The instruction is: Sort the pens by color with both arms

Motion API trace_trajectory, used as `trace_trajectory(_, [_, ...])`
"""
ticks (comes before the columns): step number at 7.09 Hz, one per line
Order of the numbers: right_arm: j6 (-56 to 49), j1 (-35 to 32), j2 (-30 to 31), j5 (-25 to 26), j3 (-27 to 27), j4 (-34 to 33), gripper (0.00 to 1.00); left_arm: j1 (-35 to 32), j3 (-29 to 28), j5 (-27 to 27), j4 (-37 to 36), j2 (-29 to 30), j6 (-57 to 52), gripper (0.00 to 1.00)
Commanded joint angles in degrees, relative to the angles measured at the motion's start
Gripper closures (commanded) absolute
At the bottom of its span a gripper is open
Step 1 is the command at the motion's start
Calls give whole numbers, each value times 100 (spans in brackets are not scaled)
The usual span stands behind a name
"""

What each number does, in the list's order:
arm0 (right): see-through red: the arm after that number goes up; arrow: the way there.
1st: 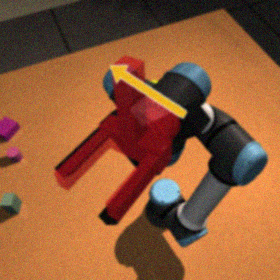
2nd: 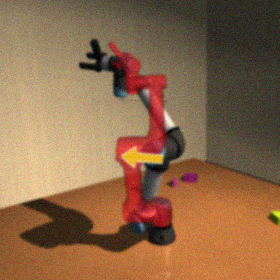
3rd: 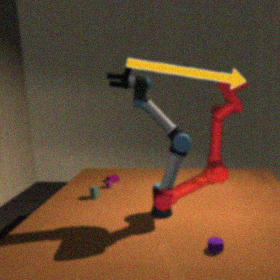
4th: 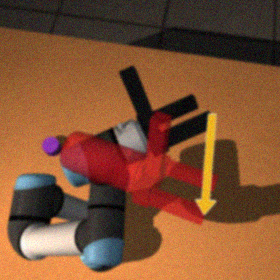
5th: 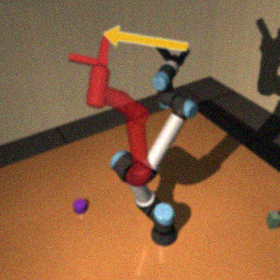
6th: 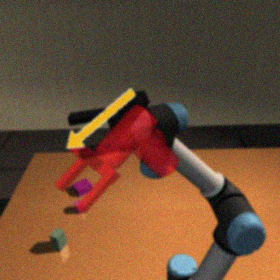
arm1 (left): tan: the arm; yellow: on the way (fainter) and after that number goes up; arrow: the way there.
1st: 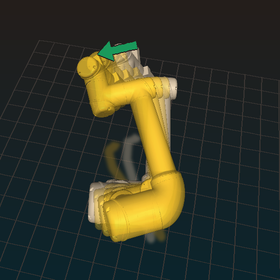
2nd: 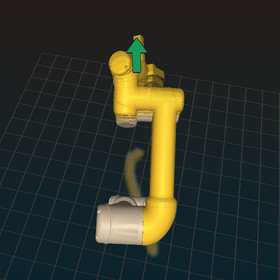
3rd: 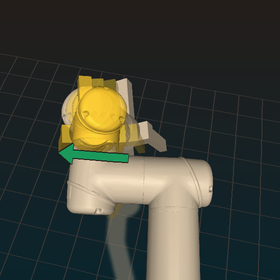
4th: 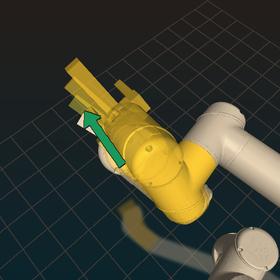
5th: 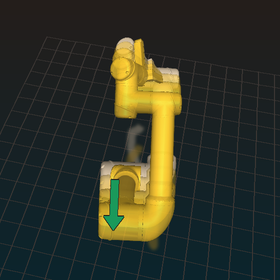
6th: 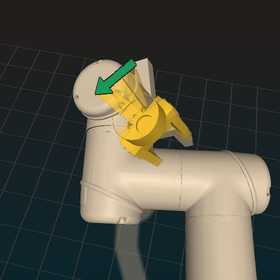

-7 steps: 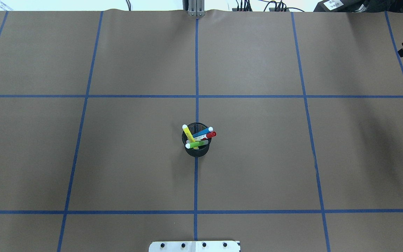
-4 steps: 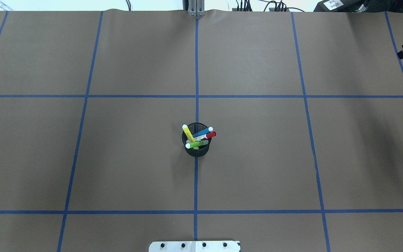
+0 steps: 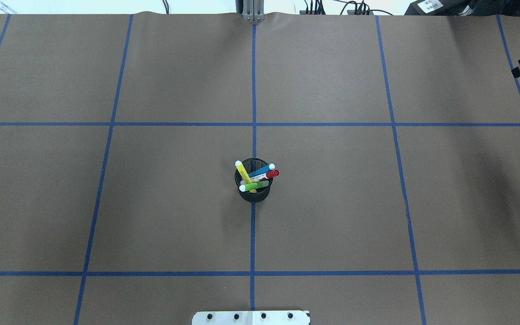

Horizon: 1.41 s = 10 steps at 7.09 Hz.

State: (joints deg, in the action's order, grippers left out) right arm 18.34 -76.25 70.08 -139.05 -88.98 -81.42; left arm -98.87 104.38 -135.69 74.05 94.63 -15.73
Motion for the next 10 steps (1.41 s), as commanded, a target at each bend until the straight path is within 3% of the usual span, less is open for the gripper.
trace_trajectory(1, [1684, 870, -468, -246, -258, 273, 3, 0, 4, -1, 21, 11, 0, 1])
trace_trajectory(4, [3067, 1620, -889, -184, -304, 978, 3, 9, -23, -1, 39, 20, 0, 1])
trace_trajectory(10, [3588, 2447, -935, 61, -787, 1242, 2, 9, -32, -10, 30, 38, 35, 1])
